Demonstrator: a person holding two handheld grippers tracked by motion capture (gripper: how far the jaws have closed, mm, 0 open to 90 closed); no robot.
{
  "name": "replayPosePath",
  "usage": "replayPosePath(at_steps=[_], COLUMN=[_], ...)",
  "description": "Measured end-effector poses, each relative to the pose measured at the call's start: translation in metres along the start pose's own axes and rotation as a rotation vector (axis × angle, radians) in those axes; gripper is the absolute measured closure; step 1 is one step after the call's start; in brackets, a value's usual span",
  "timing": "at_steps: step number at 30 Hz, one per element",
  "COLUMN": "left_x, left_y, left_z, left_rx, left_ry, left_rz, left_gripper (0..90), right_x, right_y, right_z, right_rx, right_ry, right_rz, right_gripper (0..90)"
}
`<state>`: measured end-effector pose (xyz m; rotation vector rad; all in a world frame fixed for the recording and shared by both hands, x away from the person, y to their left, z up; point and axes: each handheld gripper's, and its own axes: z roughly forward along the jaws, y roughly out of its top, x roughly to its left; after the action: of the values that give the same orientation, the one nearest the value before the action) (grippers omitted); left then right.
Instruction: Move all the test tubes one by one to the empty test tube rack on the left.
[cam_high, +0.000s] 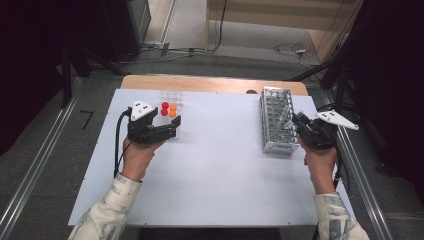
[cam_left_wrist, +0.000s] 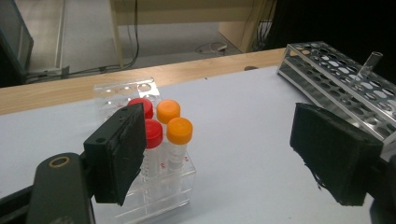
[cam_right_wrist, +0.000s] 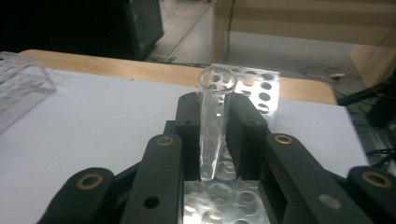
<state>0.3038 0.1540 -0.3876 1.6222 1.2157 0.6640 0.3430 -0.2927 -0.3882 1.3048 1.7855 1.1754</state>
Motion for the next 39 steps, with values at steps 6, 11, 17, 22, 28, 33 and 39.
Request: replayPosePath(at_steps=[6,11,17,22,28,33,39], left_x=[-0.005,-0.014,-0.03,-0.048,-0.071,-0.083,-0.087], left_y=[0.0,-0.002,-0.004,-0.006,-0.01,-0.016,-0.023], left_z=[-0.001,0.0,0.0,0.003,0.006,0.009,0.015], left_rx=[-0.001,0.009,0.012,0.017,0.033,0.051,0.076], left_ry=[-0.012,-0.032,-0.071,-0.116,-0.19,-0.277,-0.315], left_rz=[0.011,0.028,0.058,0.091,0.135,0.166,0.17], left_gripper=[19.0,19.1,19.3,20.2,23.3,40.2,58.6], right_x=[0.029,0.056,0.084,0.114,0.148,0.171,0.192], right_y=[-0.001,-0.008,-0.014,-0.022,-0.033,-0.038,-0.04], right_z=[0.002,0.011,0.014,0.02,0.029,0.031,0.027], right_rx=[0.024,0.055,0.069,0.093,0.121,0.124,0.116], right_ry=[0.1,0.171,0.262,0.308,0.365,0.407,0.437], right_rz=[-0.04,-0.065,-0.086,-0.136,-0.198,-0.23,-0.265], right_gripper=[73.2,73.2,73.2,73.2,73.2,73.3,73.2])
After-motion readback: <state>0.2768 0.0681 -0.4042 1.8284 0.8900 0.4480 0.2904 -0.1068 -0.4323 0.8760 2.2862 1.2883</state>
